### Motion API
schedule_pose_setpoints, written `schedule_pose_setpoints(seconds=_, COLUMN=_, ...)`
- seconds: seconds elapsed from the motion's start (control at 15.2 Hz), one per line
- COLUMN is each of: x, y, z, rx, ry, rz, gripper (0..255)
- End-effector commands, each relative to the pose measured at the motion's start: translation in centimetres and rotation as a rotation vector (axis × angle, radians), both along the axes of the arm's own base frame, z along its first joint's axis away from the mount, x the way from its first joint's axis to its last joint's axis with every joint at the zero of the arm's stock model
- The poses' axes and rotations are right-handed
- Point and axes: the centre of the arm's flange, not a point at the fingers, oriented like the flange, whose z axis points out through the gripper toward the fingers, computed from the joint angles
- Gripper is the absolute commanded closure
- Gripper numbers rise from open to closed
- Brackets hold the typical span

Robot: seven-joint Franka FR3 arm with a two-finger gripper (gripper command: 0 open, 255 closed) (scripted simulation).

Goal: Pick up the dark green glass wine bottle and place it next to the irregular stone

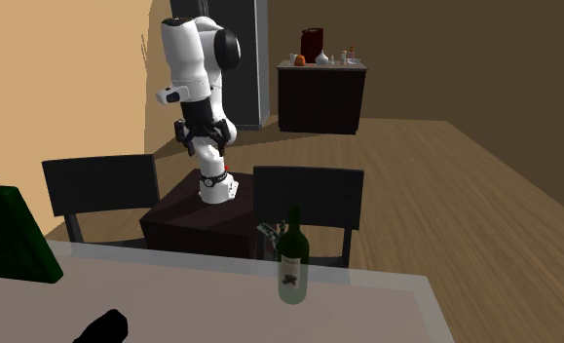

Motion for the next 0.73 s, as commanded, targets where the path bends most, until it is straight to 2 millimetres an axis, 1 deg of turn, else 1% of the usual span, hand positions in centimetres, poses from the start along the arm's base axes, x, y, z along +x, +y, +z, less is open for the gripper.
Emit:
schedule_pose_setpoints(seconds=0.0, x=0.9, y=2.7, z=-0.6, rx=-0.005, ry=0.005, rz=0.002, gripper=0)
schedule_pose_setpoints(seconds=0.66, x=5.6, y=15.3, z=-3.7, rx=-0.038, ry=0.03, rz=0.015, gripper=0)
